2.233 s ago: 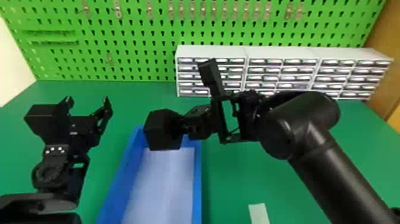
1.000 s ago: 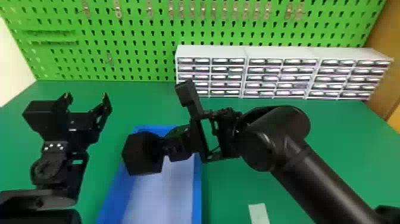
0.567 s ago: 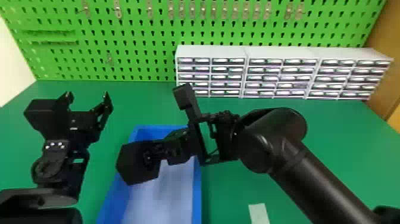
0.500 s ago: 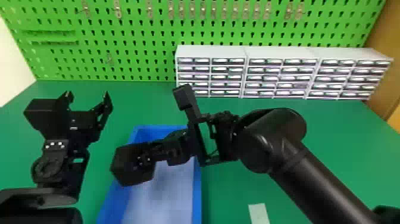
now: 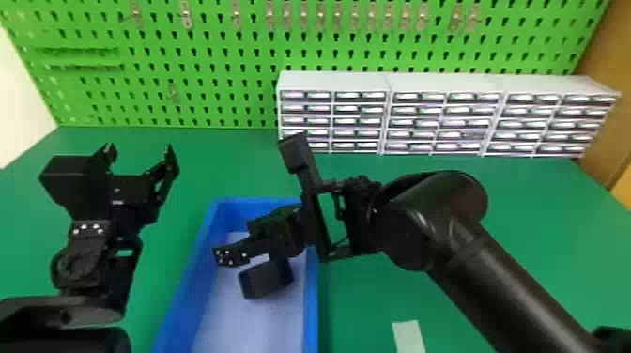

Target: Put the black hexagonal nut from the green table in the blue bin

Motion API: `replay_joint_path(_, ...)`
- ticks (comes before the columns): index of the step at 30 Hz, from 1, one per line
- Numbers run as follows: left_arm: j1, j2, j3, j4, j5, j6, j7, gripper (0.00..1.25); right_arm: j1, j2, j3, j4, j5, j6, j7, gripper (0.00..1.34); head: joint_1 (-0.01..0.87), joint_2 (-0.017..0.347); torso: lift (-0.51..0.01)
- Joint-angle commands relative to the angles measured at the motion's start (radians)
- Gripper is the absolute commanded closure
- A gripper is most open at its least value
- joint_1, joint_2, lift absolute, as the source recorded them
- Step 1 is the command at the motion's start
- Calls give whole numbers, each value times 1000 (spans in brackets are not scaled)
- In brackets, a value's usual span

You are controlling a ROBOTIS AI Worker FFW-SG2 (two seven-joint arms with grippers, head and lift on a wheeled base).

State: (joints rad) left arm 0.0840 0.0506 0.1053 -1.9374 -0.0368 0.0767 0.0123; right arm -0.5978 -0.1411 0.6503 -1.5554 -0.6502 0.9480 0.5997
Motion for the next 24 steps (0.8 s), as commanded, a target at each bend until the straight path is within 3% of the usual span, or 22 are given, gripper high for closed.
replay_joint_path(1, 2, 0, -1, 0, 0, 0, 0, 398, 13, -2, -41, 0, 1, 6, 0, 110, 657, 57, -95)
replay_joint_path(7, 5, 0, 2, 0, 3, 0, 0, 398, 44, -14, -161, -11, 50, 38, 2, 110, 657, 57, -95)
replay_joint_path(12, 8, 0, 2, 0, 3, 0, 0, 398, 89, -8, -308, -46, 123, 61, 2, 110, 657, 57, -95)
replay_joint_path(24, 11, 0, -3, 0, 3, 0, 0, 398, 118, -3, -549, -121, 244, 60, 2, 110, 657, 57, -95)
